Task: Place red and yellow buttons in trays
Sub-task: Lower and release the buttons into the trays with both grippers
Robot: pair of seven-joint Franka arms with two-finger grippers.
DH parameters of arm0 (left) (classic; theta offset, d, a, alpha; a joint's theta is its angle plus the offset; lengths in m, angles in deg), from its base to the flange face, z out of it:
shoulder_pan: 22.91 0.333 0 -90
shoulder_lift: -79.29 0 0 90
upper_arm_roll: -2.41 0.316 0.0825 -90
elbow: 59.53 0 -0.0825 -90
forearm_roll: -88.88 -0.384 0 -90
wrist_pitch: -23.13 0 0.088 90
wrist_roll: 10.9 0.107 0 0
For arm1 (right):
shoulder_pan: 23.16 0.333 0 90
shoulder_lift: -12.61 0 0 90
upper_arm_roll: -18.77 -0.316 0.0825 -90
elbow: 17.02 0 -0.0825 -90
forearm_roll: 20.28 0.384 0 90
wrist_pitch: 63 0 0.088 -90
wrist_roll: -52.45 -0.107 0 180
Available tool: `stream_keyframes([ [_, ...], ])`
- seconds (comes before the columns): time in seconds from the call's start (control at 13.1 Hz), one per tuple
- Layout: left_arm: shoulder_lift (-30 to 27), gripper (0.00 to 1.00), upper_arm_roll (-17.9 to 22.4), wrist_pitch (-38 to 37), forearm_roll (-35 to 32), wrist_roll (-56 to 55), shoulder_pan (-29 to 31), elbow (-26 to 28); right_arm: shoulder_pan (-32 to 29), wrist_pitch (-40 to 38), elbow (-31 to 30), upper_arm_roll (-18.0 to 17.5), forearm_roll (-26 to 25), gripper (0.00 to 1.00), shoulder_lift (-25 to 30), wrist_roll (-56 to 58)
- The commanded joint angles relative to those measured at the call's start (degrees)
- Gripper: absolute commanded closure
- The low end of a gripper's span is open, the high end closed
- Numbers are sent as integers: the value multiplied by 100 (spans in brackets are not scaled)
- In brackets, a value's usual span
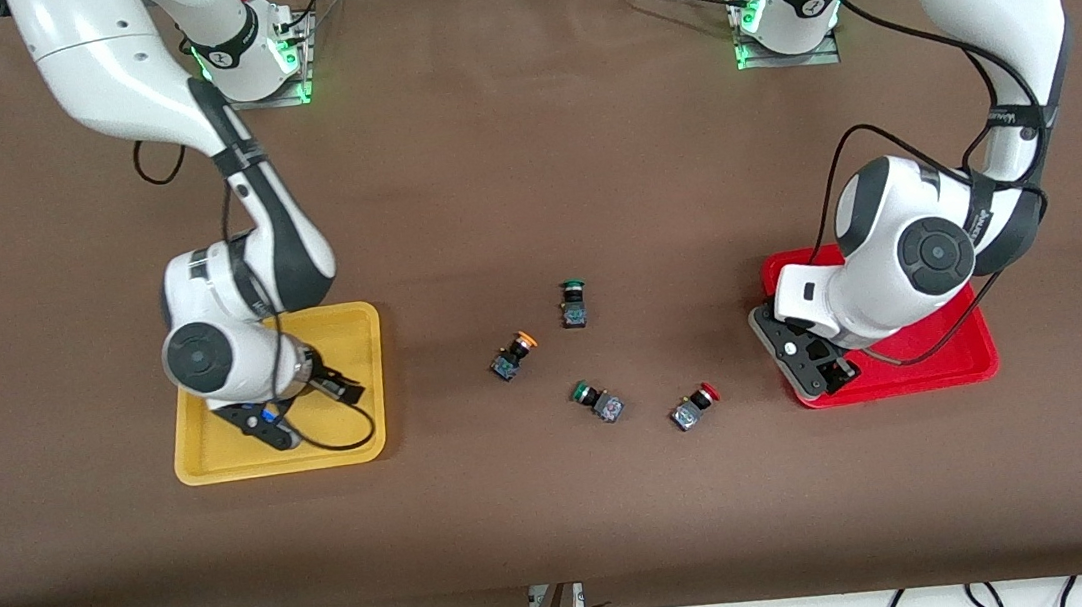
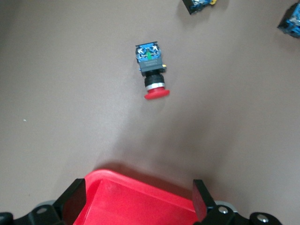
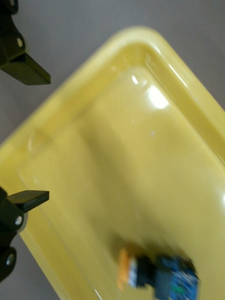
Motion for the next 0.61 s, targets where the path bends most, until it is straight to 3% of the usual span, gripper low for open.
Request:
stream_keyframes([
  [0.0, 565, 0, 5, 478, 90, 12, -130, -390, 503, 410, 400, 36, 32, 1, -349, -912],
  [0.23, 917, 0, 5, 1313, 99, -49, -314, -398, 926, 1087, 663, 36, 32, 1, -727, -1748],
  [0.54, 1304, 0, -4, 2158, 283, -620, -552, -425, 1322, 1203, 1410, 45, 23, 1, -1360, -2496],
])
